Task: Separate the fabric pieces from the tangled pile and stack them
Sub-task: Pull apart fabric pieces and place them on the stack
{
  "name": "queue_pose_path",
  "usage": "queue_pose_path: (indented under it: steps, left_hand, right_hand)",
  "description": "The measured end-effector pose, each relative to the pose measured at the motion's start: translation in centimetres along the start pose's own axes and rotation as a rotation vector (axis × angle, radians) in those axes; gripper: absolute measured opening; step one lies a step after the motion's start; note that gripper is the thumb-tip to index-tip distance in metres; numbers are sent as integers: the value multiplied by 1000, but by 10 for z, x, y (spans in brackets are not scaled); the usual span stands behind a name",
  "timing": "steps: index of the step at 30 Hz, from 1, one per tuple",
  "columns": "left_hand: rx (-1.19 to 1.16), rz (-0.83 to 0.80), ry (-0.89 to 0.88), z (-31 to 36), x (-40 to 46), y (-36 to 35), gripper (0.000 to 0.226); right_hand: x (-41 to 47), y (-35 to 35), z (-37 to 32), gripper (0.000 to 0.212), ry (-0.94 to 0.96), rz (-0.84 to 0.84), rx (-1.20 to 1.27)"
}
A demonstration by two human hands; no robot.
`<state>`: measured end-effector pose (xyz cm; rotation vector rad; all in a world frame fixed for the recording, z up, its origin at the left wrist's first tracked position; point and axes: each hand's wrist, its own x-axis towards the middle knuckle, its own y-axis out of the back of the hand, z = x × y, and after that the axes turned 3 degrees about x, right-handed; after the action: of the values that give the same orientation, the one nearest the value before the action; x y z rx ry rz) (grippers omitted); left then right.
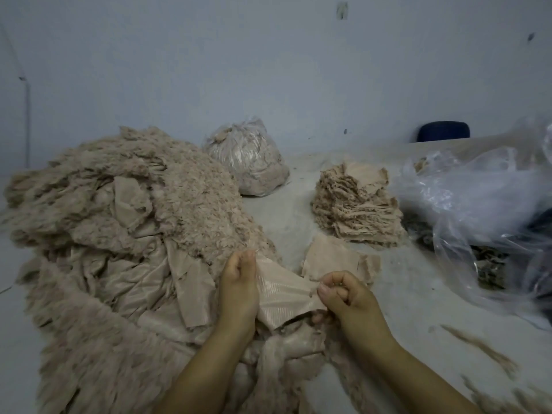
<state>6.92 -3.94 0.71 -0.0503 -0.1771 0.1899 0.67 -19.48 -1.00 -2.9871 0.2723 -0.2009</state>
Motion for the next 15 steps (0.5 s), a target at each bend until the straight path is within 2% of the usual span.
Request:
queue_pose_path:
  steps: [4, 7, 9, 11, 15]
  left_hand:
    - [118, -52, -250, 20, 10, -11, 31]
    - [141, -143, -336, 30, 18, -27, 29]
    - [148, -234, -353, 28, 15, -40, 32]
    - [167, -238, -339, 25, 15, -51, 36]
    - [302, -94, -299, 14, 32, -58, 36]
  right_hand:
    - [10, 12, -17, 9, 3, 67, -167]
    - [20, 6, -40, 28, -209, 20, -18]
    - [25, -1, -47, 39, -267, -73, 24]
    - [30, -9, -46, 31, -187, -88, 64]
    - [41, -2, -34, 20, -62, 136, 148]
